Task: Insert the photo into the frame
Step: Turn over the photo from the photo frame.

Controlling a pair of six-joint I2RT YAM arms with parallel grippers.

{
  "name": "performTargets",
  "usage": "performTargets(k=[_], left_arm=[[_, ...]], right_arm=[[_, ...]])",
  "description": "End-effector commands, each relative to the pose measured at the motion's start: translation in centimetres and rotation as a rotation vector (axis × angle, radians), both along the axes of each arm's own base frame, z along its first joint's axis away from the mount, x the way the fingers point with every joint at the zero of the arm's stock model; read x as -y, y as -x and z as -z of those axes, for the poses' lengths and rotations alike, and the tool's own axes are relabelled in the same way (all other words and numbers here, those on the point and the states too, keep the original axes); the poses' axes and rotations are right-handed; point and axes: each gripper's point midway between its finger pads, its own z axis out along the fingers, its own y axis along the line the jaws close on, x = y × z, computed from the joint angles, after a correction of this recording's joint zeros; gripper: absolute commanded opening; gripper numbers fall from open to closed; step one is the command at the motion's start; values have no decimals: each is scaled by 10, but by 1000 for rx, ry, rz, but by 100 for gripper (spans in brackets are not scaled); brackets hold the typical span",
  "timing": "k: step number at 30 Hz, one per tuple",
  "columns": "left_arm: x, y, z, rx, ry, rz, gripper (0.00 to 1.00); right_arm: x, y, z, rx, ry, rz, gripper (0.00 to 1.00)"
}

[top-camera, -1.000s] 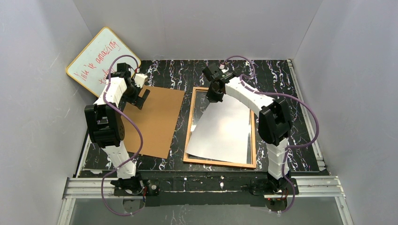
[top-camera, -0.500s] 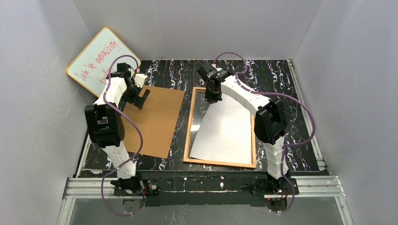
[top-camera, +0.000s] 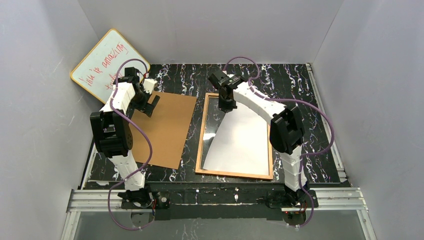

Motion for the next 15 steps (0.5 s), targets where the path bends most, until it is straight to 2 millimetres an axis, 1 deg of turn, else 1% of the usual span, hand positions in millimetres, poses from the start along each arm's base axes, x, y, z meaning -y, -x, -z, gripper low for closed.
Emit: performTargets(k=[1,4,6,8,9,11,13,14,15], left_arm=[[3,5,-17,20,5,10,98],[3,6,-17,17,5,10,98],[2,5,-16,16,4,8,98],[2,5,-17,15,2,7,98],[2,5,-17,14,1,8,98],[1,6,-16,6,-2,12,98],[0,8,-15,-2,-9,16,98],[0,8,-15,-4,-12,18,98],[-1,9,-14,-7,-13,19,98]], right_arm=[[12,11,18,-49,96,-27,1],[5,13,23,-61,79,-40,1],[-6,11,25,-60,44,-61,1],[-11,11,27,-68,35,-69,11],[-11,10,28,-70,34,-69,21],[-14,7,28,-70,30,-71,55],[-19,6,27,-70,11,-74,85],[-22,5,26,-64,0,-74,96],[-24,4,24,-55,-18,-76,98]])
